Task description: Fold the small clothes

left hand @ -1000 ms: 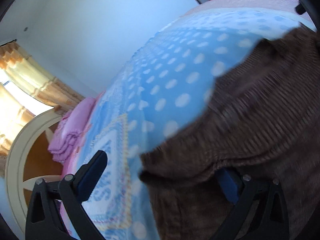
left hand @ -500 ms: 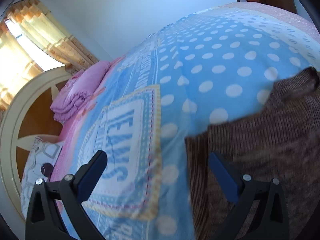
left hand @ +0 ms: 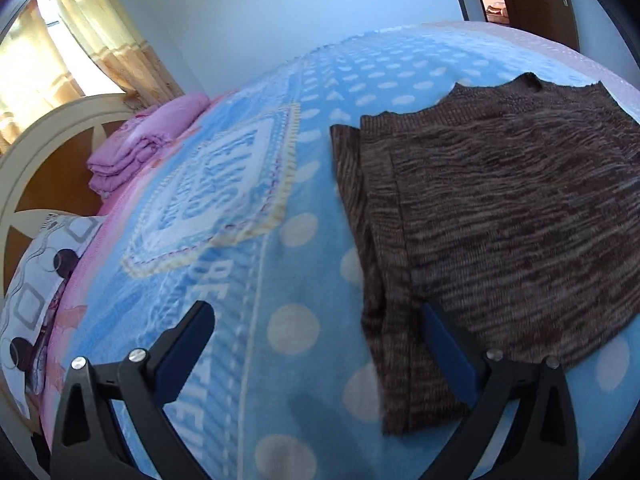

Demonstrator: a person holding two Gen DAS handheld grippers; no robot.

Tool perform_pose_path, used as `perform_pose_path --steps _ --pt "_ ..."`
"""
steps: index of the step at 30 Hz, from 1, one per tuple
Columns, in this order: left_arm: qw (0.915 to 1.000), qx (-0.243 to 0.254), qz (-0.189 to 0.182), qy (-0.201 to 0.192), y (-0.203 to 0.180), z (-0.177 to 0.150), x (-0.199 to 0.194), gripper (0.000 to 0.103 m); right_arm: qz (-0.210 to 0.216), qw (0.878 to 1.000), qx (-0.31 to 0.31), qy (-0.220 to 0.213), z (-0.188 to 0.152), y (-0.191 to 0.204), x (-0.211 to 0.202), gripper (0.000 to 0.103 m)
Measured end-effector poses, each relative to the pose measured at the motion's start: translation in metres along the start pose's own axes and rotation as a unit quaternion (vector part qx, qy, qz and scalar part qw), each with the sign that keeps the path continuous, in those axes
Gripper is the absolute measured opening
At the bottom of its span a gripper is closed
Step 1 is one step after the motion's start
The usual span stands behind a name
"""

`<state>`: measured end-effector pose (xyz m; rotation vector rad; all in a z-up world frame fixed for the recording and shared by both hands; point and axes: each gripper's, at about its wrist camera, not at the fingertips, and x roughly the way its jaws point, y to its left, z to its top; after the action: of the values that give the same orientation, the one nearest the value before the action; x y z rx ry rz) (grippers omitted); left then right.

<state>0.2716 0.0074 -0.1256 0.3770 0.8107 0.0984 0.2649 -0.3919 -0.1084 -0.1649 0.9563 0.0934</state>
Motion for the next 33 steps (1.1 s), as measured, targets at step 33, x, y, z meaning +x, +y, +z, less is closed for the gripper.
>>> perform_pose_path --steps 33 --pt "0.9955 -0.085 -0.033 0.027 0.02 -0.045 -0.016 0.103 0.048 0.993 -0.093 -0.047 0.031 0.185 0.038 0.065"
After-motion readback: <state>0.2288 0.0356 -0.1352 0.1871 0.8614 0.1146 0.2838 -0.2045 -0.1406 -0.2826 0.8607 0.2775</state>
